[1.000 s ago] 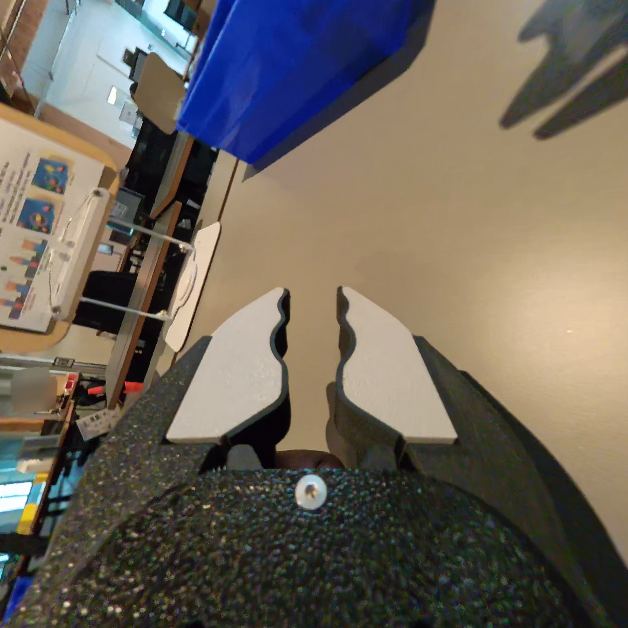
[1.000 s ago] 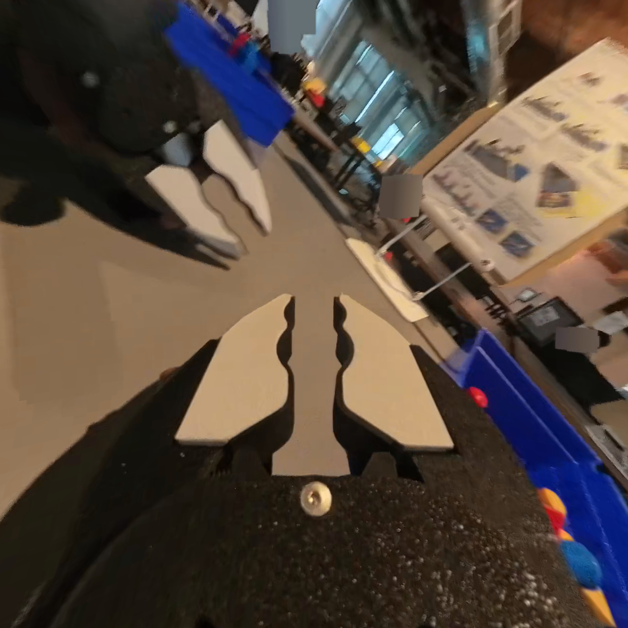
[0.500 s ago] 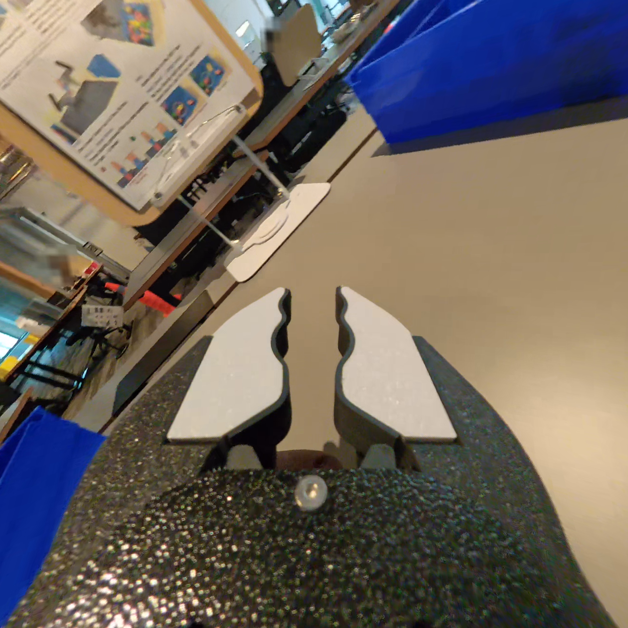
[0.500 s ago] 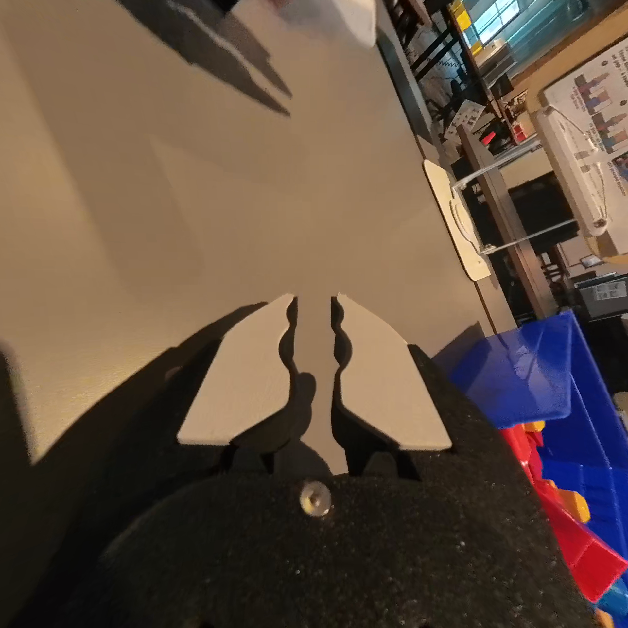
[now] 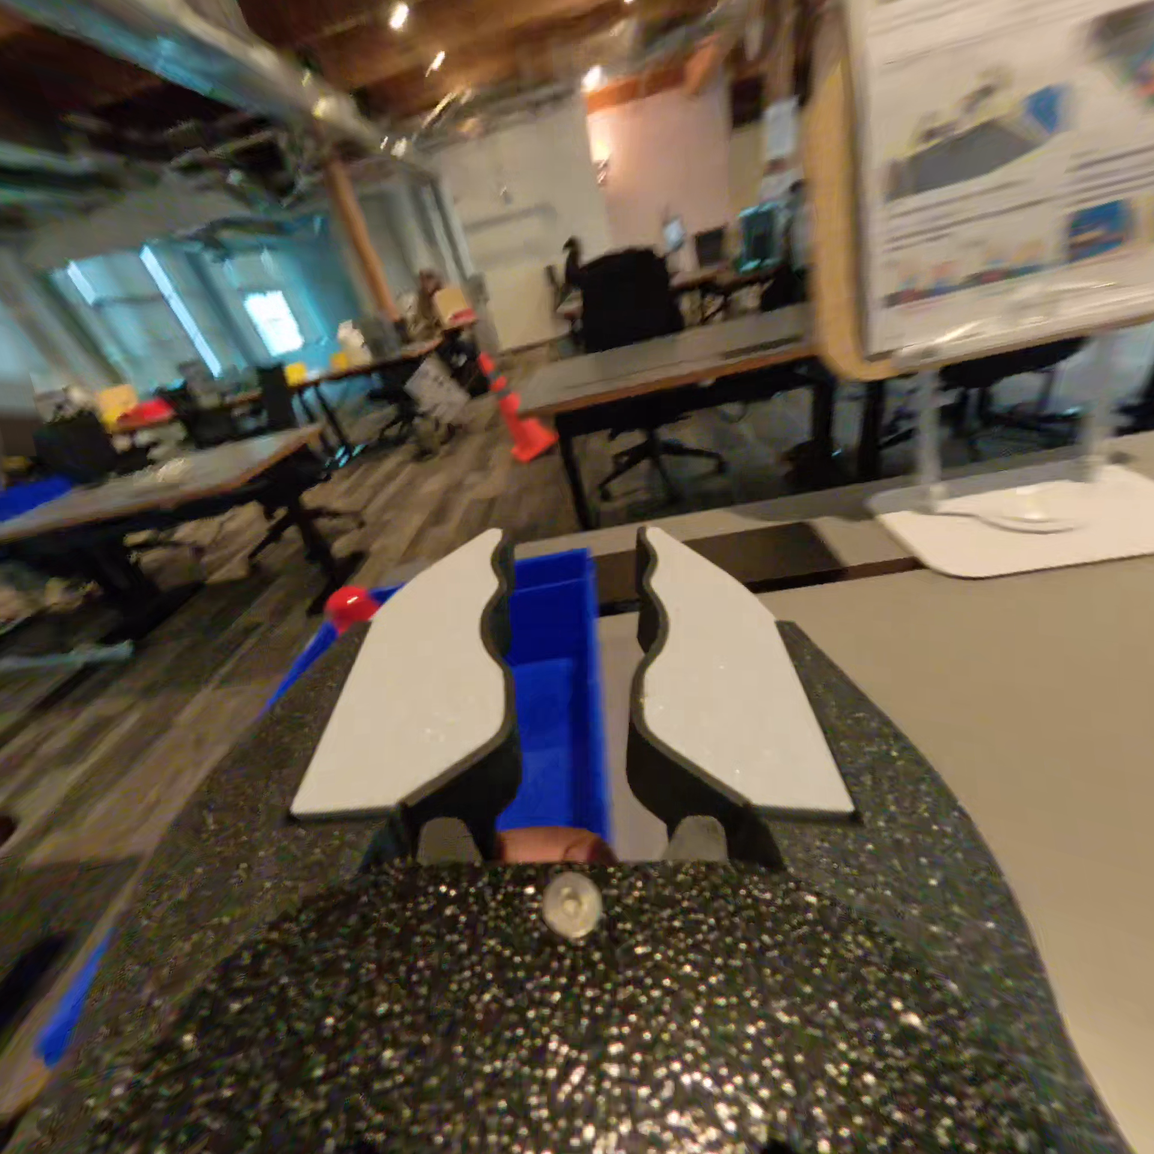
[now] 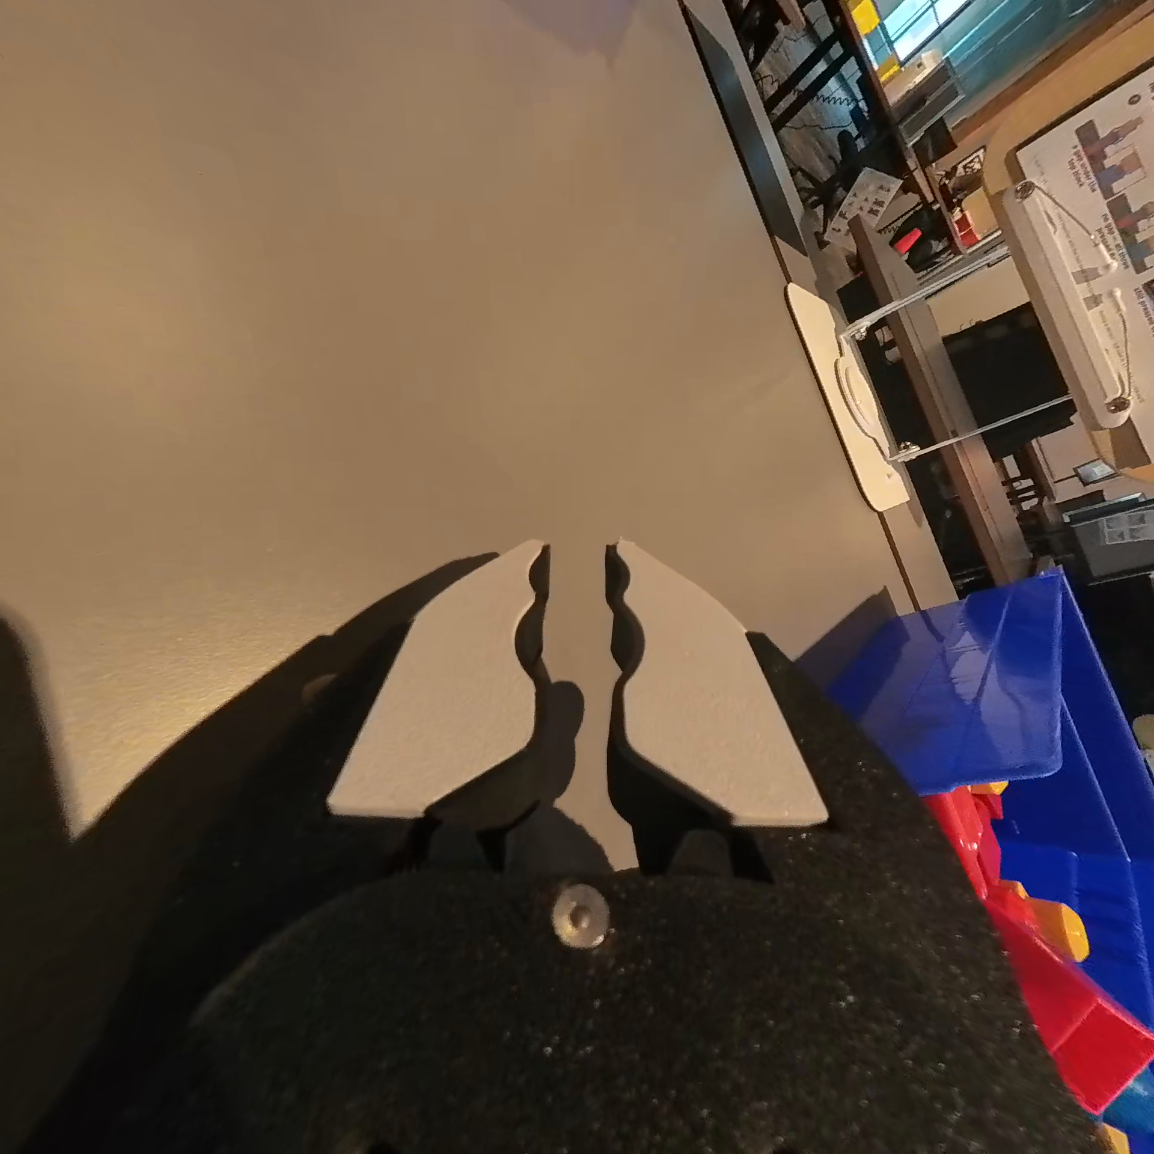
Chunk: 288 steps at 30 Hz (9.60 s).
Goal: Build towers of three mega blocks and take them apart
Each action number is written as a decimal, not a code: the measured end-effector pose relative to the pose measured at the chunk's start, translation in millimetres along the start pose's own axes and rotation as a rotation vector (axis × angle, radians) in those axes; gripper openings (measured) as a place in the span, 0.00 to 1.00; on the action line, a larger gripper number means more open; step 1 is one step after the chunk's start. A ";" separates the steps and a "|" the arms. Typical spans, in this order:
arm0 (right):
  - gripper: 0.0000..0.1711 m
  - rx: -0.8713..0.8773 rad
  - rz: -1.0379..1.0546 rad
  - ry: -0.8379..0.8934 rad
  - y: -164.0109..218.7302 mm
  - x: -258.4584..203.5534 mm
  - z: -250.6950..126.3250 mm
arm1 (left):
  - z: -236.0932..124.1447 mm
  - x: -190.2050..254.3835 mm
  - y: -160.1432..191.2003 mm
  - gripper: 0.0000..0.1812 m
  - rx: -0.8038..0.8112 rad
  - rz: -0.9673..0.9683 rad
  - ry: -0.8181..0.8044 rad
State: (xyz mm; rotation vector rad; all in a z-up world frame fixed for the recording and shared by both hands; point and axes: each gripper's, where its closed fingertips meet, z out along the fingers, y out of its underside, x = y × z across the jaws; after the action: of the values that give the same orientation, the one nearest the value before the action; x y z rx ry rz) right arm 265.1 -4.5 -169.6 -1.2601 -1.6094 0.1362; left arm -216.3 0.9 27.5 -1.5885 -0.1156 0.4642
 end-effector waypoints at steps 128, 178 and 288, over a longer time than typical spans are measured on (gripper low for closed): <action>0.23 0.465 0.407 -0.231 -81.6 -5.1 -33.1 | -202.7 458.7 89.2 0.20 0.167 0.596 1.414; 0.24 0.500 0.554 -0.353 -81.4 -5.3 -37.7 | -201.4 457.2 89.8 0.22 0.238 0.688 1.355; 0.23 0.565 0.708 -0.442 -85.1 -0.1 -45.0 | -174.7 449.3 97.8 0.20 0.221 0.841 1.173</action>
State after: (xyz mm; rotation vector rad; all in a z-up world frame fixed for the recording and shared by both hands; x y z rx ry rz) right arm 244.1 -63.3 -96.3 -1.3311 -1.2544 1.2912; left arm 235.3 -12.3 -167.1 -1.4087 1.4739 0.0957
